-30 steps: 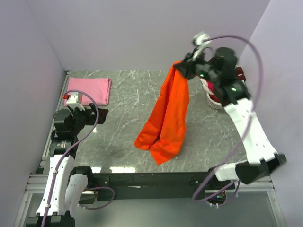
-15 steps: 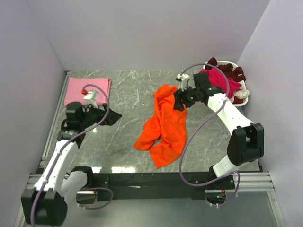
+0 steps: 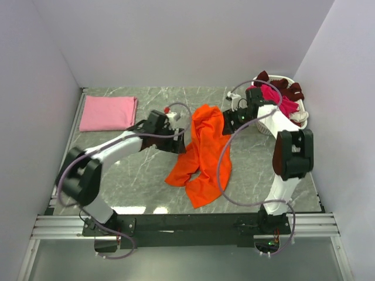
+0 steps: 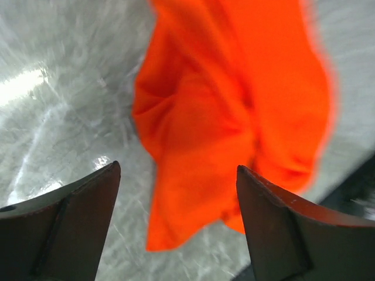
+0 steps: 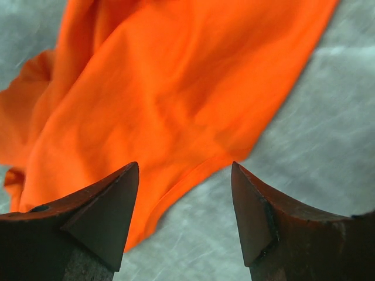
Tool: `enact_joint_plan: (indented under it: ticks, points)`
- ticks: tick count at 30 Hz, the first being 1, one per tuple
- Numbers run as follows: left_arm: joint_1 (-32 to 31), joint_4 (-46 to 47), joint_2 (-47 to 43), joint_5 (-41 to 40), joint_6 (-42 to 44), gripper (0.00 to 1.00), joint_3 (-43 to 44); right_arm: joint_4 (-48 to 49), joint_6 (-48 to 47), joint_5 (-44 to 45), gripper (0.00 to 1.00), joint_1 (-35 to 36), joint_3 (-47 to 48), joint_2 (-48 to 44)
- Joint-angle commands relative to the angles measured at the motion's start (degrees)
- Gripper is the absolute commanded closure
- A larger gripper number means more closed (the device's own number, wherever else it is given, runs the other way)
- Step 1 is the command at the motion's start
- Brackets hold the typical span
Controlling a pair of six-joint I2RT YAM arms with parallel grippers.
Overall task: Fold and stack the t-shirts
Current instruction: Move the tshirt to the center of the board, then flatten the tshirt out
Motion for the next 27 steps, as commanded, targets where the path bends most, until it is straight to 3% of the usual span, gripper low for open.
enact_joint_plan:
  ticks: [1, 9, 17, 20, 25, 27]
  points:
    - [-2.92, -6.36, 7.54, -10.21, 1.24, 0.16, 5.1, -1.81, -0.06, 2.31, 0.3, -0.42, 9.29, 5.83]
    - [-5.56, -8.04, 14.23, -10.75, 0.54, 0.21, 8.11, -5.86, 12.86, 10.92, 0.38, 0.72, 33.1, 25.35]
    - [-5.74, -8.65, 15.29, -7.32, 0.8, 0.39, 8.02, -3.48, 17.97, 14.27, 0.38, 2.12, 39.27, 33.36]
    - [-5.74, -8.04, 14.85, -4.43, 0.71, 0.44, 7.14, -7.52, 18.05, 14.28, 0.43, 2.39, 46.38, 36.7]
    - [-5.74, -6.81, 15.02, -1.43, 0.45, 0.51, 5.83, -9.81, 17.44, 12.95, 0.48, 2.91, 48.42, 38.11]
    - [-5.74, -6.72, 15.37, -0.99, 0.45, 0.59, 5.82, -10.16, 17.26, 12.52, 0.55, 3.01, 48.59, 38.29]
